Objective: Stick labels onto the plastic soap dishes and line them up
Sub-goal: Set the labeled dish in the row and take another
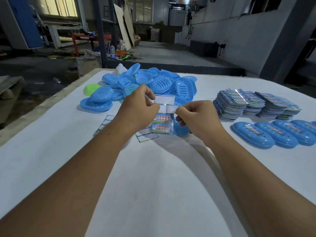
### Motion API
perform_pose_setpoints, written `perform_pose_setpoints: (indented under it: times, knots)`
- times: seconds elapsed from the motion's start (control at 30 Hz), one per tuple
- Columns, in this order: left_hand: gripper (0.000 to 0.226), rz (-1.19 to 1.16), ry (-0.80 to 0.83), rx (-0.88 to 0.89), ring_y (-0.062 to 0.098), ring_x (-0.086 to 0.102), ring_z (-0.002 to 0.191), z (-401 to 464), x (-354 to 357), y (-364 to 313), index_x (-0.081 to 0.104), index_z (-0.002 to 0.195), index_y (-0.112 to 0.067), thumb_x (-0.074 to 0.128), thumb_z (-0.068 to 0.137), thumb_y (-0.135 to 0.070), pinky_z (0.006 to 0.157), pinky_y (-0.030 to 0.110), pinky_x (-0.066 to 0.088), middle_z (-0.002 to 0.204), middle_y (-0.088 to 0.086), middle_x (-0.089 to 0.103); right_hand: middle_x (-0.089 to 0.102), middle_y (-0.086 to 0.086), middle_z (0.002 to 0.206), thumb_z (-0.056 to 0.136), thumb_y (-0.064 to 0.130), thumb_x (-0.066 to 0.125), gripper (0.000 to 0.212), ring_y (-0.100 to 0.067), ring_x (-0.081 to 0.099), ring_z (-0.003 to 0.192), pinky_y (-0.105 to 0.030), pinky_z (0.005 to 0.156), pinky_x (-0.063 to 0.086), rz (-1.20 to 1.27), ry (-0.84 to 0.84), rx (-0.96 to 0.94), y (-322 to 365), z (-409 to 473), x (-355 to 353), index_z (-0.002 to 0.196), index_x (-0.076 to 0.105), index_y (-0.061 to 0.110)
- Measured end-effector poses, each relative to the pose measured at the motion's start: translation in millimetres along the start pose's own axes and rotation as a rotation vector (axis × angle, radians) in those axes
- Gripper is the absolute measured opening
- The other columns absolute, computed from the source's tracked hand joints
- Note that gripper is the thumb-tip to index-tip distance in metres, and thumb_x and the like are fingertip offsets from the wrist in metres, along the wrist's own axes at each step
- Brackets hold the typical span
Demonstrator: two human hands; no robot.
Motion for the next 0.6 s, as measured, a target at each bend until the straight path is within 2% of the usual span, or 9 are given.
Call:
perform_pose_setpoints:
  times: [0.13, 0.23, 0.33, 0.4, 0.5, 0.6]
  knots:
    - [0.010, 0.065, 0.009, -0.137, 0.011, 0.058, 0.073, 5.3, -4.8, 22.5, 0.053, 0.082, -0.028, 0.062, 0.083, -0.026, 0.061, 0.029, 0.043, 0.079, -0.008, 0.063, 0.072, 0.003, 0.060, 0.075, 0.027, 0.059, 0.020, -0.006, 0.061, 0.052, -0.021, 0.045, 0.044, -0.012, 0.000, 0.036, -5.2, 0.1, -2.4, 0.064, 0.074, 0.019]
    - [0.008, 0.152, 0.002, -0.207, 0.008, 0.055, 0.078, 5.9, -12.0, 32.5, 0.054, 0.081, -0.027, 0.062, 0.083, -0.026, 0.061, 0.028, 0.041, 0.086, -0.009, 0.059, 0.072, 0.002, 0.059, 0.074, 0.028, 0.060, 0.022, -0.008, 0.060, 0.052, -0.022, 0.045, 0.046, -0.038, -0.016, 0.084, -11.5, 0.7, -4.7, 0.061, 0.073, 0.017]
    - [0.008, 0.267, 0.017, -0.264, 0.022, 0.058, 0.090, 3.1, -17.4, 37.2, 0.054, 0.084, -0.026, 0.062, 0.083, -0.025, 0.074, 0.034, 0.048, 0.092, -0.005, 0.060, 0.071, 0.004, 0.057, 0.075, 0.027, 0.060, 0.024, -0.006, 0.057, 0.048, -0.021, 0.043, 0.045, -0.055, -0.033, 0.112, -15.0, 1.4, -7.9, 0.060, 0.074, 0.014]
    - [0.010, 0.401, 0.061, -0.277, 0.026, 0.059, 0.094, 0.0, -18.4, 39.2, 0.058, 0.092, -0.022, 0.062, 0.083, -0.025, 0.080, 0.038, 0.052, 0.095, 0.000, 0.063, 0.070, 0.004, 0.055, 0.075, 0.026, 0.060, 0.026, -0.006, 0.055, 0.046, -0.019, 0.041, 0.044, -0.045, -0.038, 0.118, -15.6, 1.3, -8.0, 0.059, 0.073, 0.010]
    - [0.021, 0.645, 0.130, -0.260, 0.025, 0.060, 0.095, -6.3, -17.3, 42.0, 0.060, 0.103, -0.021, 0.064, 0.084, -0.029, 0.075, 0.036, 0.051, 0.101, 0.000, 0.064, 0.069, 0.003, 0.054, 0.075, 0.027, 0.059, 0.025, -0.005, 0.052, 0.042, -0.022, 0.044, 0.047, -0.080, -0.029, 0.115, -14.9, -0.1, -5.4, 0.060, 0.073, 0.012]
    - [0.020, 0.796, 0.069, -0.211, 0.024, 0.061, 0.092, -8.2, -21.2, 32.8, 0.063, 0.103, -0.025, 0.065, 0.085, -0.031, 0.068, 0.033, 0.047, 0.098, 0.000, 0.065, 0.069, 0.000, 0.055, 0.074, 0.029, 0.059, 0.025, -0.006, 0.050, 0.041, -0.028, 0.052, 0.050, -0.098, -0.022, 0.096, -11.4, -1.4, -3.7, 0.061, 0.073, 0.013]
Point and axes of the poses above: each hand's wrist, its own z-axis towards the middle knuckle, its own x-axis out of the palm, y = z × x, the point moved 10 cm from there along z, towards the middle knuckle
